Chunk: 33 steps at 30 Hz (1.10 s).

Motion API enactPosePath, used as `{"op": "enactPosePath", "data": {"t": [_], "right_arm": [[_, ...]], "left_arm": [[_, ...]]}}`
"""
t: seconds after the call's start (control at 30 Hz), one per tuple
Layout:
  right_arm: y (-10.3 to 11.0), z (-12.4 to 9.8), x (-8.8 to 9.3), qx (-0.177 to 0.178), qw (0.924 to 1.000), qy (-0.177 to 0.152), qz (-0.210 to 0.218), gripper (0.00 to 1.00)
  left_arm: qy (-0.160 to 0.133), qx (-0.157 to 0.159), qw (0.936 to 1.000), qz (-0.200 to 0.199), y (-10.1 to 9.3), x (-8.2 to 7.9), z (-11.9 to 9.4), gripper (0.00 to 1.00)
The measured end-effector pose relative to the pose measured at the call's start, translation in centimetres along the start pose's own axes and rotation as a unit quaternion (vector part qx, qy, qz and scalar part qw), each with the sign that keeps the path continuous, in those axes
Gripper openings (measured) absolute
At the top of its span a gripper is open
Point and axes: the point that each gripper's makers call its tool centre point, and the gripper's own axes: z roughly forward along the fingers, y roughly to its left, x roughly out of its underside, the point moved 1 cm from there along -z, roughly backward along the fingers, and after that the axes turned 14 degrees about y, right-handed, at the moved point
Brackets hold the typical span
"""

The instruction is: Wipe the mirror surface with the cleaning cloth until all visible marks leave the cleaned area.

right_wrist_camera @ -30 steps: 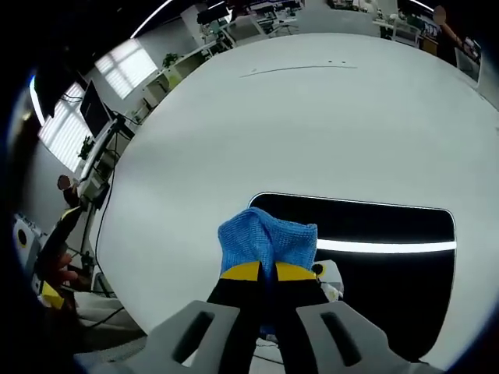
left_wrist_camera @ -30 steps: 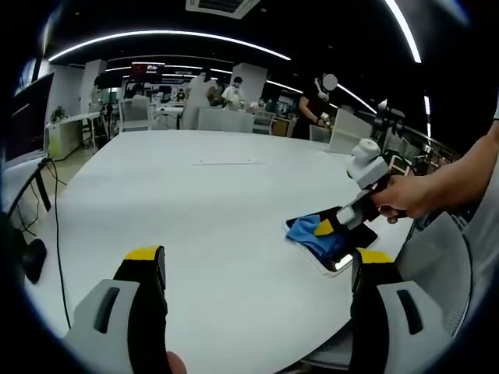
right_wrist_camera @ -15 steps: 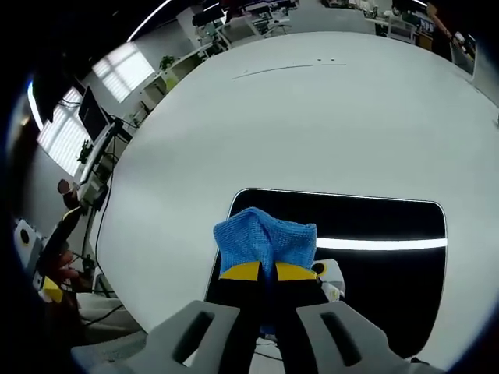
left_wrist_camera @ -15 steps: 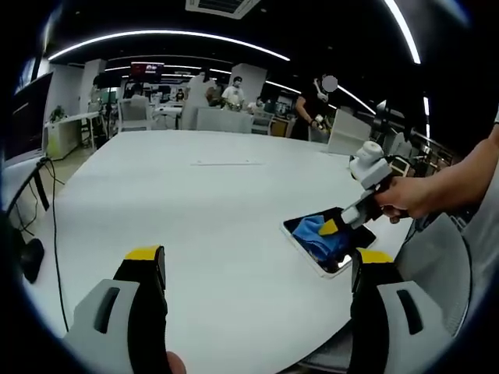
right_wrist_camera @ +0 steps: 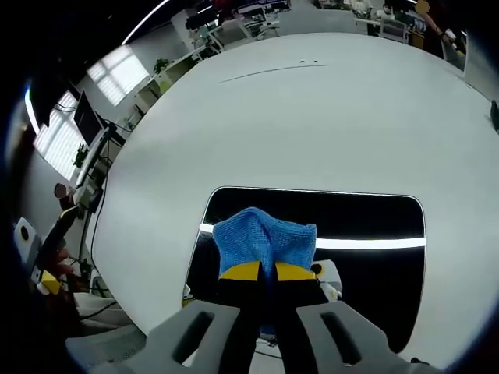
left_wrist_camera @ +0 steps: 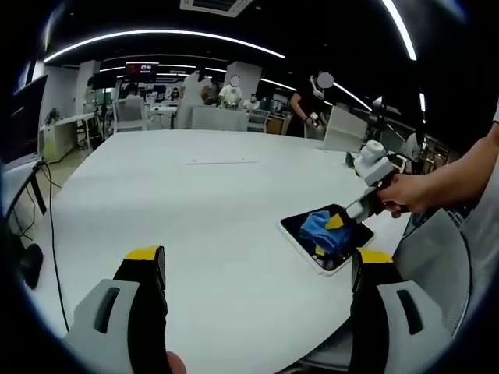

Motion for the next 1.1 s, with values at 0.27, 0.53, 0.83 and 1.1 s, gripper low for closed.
{"op": "enactPosePath", "data": {"t": [0.27,0.53,0.83,1.1], "right_arm": [[-1.5,-0.6,0.3,0.004,0.9999,-0.004,0.01,0.0],[-3.4,-1.2,0.7,0.008,0.9998,-0.007,0.019,0.0],[-5.4,-1.9,1.1,0.008,0.9993,-0.01,0.034,0.0],[-6.9,-2.4,1.5,0.015,0.9995,-0.005,0.028,0.0]], "left_arm": [[0.0,0.003,1.0,0.001,-0.2,-0.2,0.2,0.99],[0.002,0.007,1.0,0.004,-0.7,-0.1,0.6,0.99],[0.0,0.002,1.0,0.006,-0.4,-0.3,0.6,0.99],[-0.004,0.0,1.0,0.008,-0.4,-0.6,0.7,0.99]]}}
